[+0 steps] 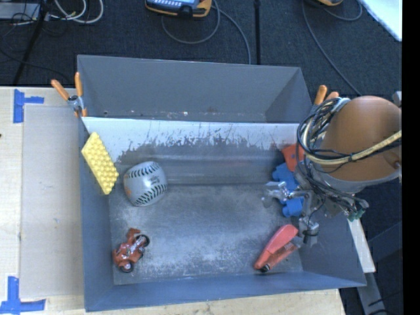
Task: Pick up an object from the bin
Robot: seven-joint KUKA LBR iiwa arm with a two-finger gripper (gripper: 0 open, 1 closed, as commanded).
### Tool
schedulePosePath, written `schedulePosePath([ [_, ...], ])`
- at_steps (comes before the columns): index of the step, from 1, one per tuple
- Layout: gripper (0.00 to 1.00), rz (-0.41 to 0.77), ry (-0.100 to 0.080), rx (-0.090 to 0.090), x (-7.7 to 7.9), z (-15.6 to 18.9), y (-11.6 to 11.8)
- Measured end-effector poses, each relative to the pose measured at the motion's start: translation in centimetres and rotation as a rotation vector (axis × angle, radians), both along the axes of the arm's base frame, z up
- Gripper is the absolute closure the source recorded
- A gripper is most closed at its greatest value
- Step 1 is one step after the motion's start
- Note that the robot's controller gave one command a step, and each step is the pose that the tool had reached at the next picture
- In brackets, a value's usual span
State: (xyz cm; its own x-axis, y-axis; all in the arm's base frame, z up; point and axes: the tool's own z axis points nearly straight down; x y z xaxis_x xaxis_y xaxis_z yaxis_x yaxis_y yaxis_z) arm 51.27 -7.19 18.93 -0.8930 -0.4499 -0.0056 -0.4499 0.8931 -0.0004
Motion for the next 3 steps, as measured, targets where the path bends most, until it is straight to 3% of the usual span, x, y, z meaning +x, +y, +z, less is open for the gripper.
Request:
schedulePosePath([
  [1, 0.00, 0.000, 0.000, 0.000, 0.0, 0.0, 0.0],
  [2, 0.00, 0.067, -0.006, -0.001, -0.3, -2.4, -0.6],
  [3, 0.00, 0.028, -0.003, -0.001, -2.4, -7.9, 0.3],
])
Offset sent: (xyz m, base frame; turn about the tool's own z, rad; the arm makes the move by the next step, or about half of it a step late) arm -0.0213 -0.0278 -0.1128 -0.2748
